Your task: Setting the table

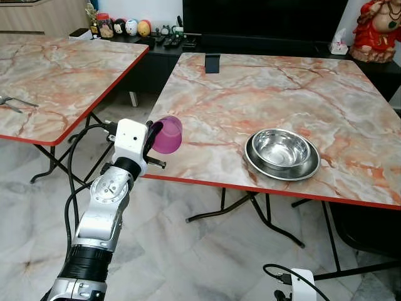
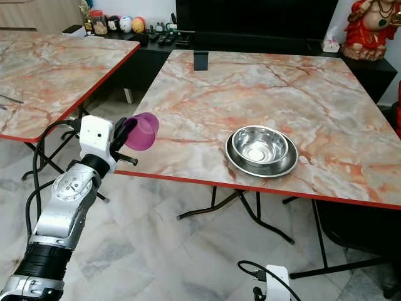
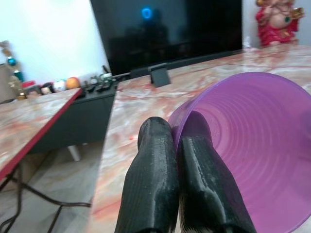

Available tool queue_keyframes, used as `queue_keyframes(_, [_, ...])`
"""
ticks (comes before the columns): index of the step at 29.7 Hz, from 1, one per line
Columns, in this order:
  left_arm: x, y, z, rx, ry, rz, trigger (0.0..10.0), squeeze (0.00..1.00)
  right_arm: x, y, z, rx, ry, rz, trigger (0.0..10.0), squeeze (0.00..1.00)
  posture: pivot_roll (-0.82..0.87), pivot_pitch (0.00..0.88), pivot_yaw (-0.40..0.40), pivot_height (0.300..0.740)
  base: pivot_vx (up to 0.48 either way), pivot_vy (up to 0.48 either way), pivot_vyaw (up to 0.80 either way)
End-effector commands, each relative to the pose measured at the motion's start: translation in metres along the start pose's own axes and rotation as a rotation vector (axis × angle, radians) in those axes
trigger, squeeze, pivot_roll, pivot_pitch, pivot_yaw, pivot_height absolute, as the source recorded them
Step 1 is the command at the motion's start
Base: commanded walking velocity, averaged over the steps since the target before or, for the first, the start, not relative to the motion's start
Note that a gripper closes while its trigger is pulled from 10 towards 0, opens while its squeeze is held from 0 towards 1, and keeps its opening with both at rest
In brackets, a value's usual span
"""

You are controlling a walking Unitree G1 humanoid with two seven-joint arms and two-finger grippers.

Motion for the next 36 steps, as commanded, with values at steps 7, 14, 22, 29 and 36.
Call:
queue_keyframes(7, [0.008,-0.021,0.004,-0.033,0.0,-0.069,10.0,0.0,0.0,0.0,0.004,0.027,-0.013,-0.011,10.0,0.0,0.12,0.0,0.019,0.707,0.0,0.0,0.0])
queue_keyframes(14, [0.004,-0.02,-0.001,-0.043,0.011,-0.055,10.0,0.0,0.0,-0.003,0.005,0.009,-0.014,-0.01,10.0,0.0,0.14,0.0,-0.008,0.707,0.0,0.0,0.0])
queue_keyframes(22, [0.004,-0.021,-0.001,-0.049,0.012,-0.047,10.0,0.0,0.0,-0.005,0.005,0.011,-0.017,-0.011,10.0,0.0,0.14,0.0,-0.019,0.707,0.343,0.0,0.0])
queue_keyframes(29, [0.004,-0.022,-0.001,-0.056,0.008,-0.041,10.0,0.0,0.0,-0.006,0.005,0.002,-0.019,-0.005,10.0,0.0,0.15,0.0,-0.028,0.707,0.365,0.0,0.0])
queue_keyframes(36, [0.004,-0.022,0.0,-0.058,0.006,-0.039,10.0,0.0,0.0,-0.006,0.006,-0.007,-0.02,-0.002,10.0,0.0,0.15,0.0,-0.032,0.707,0.37,0.0,0.0])
Point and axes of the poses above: a point about 5 cm out from each wrist's last joint towards the gripper, its own x axis pointing out of the wrist towards the gripper, its own z axis along the axis of the wrist's last joint, y = z × x, the point moved 5 cm from there along x, pointing out of the wrist towards the gripper, and after that the axes turned 3 degrees about x, right-handed, at the moved point
